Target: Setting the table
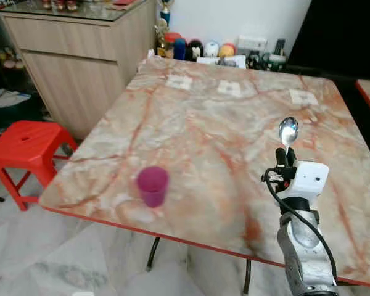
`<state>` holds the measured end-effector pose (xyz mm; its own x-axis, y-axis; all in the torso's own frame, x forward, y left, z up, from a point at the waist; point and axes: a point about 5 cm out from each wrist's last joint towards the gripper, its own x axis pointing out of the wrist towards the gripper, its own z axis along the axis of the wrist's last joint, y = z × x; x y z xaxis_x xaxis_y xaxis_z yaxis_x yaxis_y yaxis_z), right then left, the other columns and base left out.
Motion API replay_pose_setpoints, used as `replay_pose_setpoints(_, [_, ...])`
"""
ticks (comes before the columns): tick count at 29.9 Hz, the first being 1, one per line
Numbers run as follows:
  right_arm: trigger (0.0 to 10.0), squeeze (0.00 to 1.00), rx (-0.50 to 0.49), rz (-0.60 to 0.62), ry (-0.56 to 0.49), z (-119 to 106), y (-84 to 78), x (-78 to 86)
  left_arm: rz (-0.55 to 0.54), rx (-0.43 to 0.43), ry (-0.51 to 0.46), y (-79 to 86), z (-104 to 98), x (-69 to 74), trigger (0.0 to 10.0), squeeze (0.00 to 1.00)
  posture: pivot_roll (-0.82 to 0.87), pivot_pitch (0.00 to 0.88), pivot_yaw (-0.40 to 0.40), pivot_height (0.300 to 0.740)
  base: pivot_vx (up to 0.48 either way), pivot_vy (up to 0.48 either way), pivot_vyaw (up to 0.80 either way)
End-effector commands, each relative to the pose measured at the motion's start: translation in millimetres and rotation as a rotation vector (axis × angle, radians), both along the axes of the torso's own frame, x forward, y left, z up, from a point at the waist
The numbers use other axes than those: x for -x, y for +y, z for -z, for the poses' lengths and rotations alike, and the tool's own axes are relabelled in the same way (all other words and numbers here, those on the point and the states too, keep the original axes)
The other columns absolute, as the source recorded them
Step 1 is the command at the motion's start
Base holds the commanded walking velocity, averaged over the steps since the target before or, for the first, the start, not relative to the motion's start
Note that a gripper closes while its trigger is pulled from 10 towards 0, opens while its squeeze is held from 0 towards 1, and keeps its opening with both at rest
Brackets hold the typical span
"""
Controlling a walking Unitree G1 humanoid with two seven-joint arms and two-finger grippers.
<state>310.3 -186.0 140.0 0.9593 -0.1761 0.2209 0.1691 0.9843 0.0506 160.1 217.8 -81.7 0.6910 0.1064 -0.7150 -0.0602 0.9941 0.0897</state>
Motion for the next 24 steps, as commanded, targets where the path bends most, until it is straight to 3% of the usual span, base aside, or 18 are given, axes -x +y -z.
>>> replay_pose_setpoints(1, [10.0,0.0,-0.012,-0.006,-0.013,-1.6,4.5,-0.8,0.005,-0.026,0.023,7.8,0.5,4.0,10.0,0.0,0.04,0.094,-0.041,0.74,0.0,-0.461,0.0])
replay_pose_setpoints(5, [10.0,0.0,-0.03,-0.005,-0.006,-0.8,5.5,-1.9,0.009,-0.026,0.02,8.2,-0.1,2.8,10.0,0.0,0.03,0.089,-0.038,0.74,0.0,-0.462,-0.25])
replay_pose_setpoints(10, [10.0,0.0,-0.035,-0.008,-0.006,-0.6,6.8,-2.1,0.015,-0.025,0.017,7.1,-0.6,1.0,10.0,0.0,0.03,0.086,-0.037,0.74,0.0,-0.461,-0.79])
replay_pose_setpoints(24, [10.0,0.0,-0.017,-0.001,-0.031,-3.9,7.2,-1.9,0.023,-0.022,0.027,5.5,0.5,2.1,10.0,0.0,0.03,0.09,-0.038,0.74,0.0,-0.461,0.0])
